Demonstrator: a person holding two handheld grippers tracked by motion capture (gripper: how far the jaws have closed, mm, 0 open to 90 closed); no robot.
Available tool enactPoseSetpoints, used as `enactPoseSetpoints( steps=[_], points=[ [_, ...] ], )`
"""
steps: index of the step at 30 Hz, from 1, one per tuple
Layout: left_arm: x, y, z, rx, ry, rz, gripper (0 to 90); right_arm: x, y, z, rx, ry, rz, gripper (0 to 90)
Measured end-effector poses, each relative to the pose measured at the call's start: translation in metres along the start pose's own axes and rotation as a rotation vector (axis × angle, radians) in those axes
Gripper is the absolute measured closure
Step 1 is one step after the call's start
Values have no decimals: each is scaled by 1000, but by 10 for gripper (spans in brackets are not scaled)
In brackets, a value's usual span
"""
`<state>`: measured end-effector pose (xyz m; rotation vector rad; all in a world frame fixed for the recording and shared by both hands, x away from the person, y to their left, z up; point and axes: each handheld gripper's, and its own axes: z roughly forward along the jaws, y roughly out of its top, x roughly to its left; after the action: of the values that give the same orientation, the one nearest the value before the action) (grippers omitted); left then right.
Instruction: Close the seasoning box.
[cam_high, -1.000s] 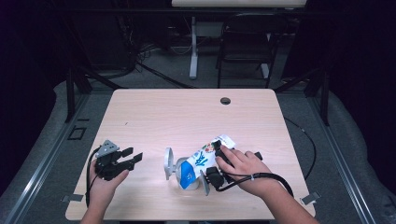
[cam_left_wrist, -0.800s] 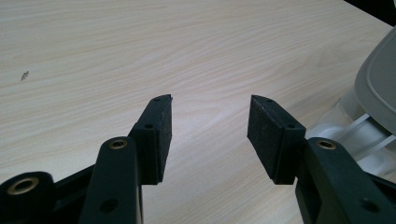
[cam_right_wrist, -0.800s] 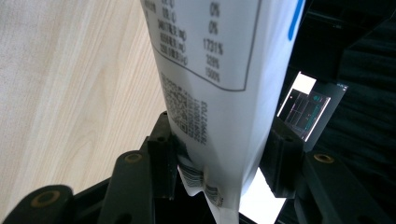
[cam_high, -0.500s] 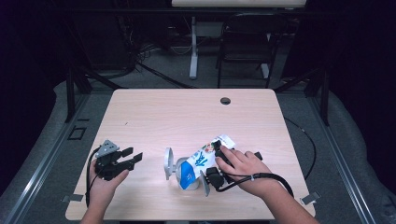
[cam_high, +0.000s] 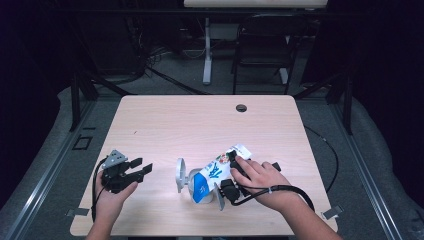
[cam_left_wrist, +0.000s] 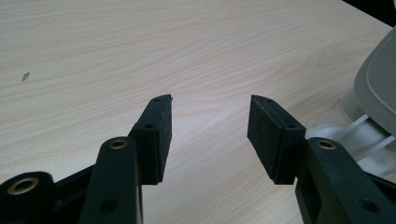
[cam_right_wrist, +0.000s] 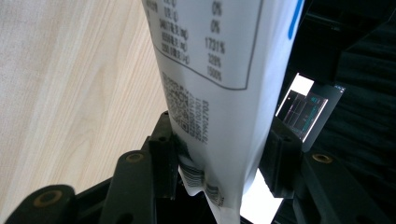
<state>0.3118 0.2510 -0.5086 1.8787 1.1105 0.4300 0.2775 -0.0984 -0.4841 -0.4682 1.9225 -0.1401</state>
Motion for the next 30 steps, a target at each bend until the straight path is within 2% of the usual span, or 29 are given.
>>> enactPoseSetpoints(
  steps=[30],
  points=[
    [0,0,0,2,1,0,505,1,0,0,-5,-7,-8,572]
  ],
)
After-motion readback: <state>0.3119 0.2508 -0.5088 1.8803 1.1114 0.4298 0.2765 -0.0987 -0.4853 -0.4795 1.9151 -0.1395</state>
